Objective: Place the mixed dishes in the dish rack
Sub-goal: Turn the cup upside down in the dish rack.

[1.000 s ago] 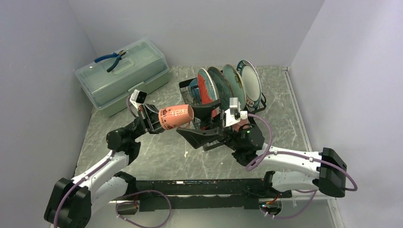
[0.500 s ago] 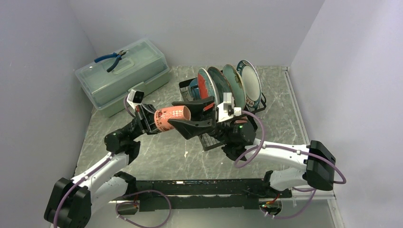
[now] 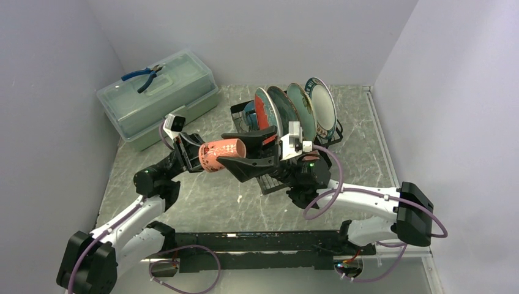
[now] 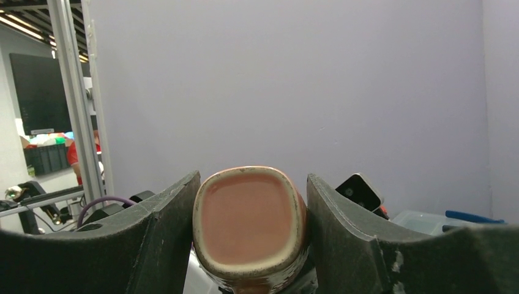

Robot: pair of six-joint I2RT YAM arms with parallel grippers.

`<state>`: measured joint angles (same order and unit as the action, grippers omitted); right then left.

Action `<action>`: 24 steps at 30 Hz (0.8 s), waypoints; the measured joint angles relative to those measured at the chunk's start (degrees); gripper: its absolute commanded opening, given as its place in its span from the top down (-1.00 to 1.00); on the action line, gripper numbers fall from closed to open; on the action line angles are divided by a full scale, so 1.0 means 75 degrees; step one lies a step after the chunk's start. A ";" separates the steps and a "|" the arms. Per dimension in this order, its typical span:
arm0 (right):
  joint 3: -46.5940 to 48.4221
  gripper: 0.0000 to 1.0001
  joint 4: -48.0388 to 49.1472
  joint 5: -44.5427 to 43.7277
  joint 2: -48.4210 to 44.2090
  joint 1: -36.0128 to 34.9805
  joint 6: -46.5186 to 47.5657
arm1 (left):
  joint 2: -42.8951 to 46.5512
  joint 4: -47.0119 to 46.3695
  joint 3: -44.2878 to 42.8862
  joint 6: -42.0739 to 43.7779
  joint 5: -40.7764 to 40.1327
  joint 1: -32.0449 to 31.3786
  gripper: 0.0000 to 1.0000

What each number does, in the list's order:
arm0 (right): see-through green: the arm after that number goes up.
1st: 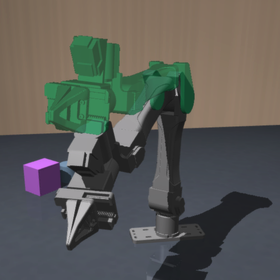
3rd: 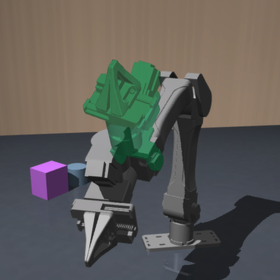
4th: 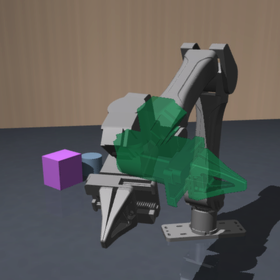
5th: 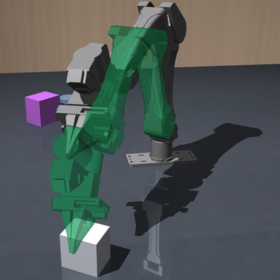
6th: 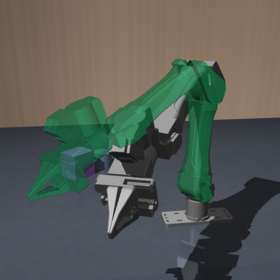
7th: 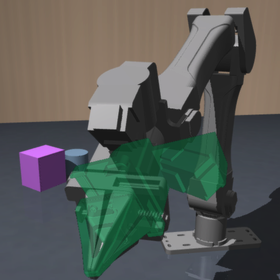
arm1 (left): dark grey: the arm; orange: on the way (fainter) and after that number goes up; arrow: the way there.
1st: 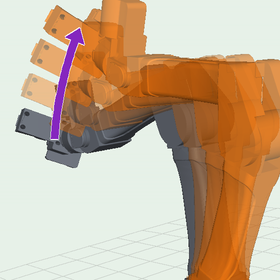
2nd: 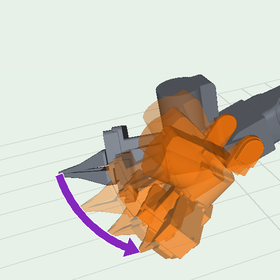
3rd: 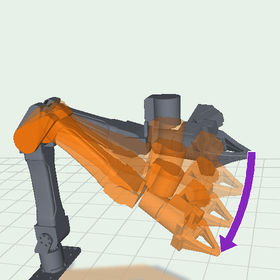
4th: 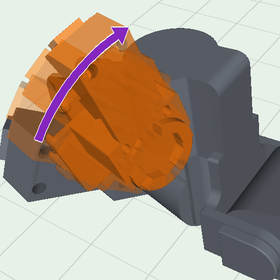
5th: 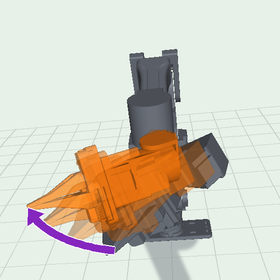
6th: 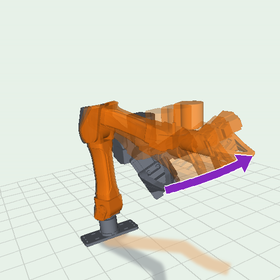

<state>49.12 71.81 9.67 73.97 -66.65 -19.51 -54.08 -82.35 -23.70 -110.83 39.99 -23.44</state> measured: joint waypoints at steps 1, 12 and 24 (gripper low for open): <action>-0.0020 1.00 -0.0044 0.0003 -0.0035 -0.0023 0.0035 | 0.0026 0.0058 0.0000 0.0017 0.0009 0.0000 0.32; -0.0230 1.00 -0.0312 -0.0064 -0.0399 -0.0070 0.0184 | 0.0210 0.0586 0.0012 0.0073 0.0035 0.0000 0.11; -0.0755 1.00 -0.1384 -0.0525 -0.1594 -0.0076 0.0548 | 0.1212 0.1947 0.0353 0.0676 0.0239 0.0003 -0.07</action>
<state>43.46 61.43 5.74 62.02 -67.22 -15.40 -44.99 -67.75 -21.06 -105.75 41.78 -23.42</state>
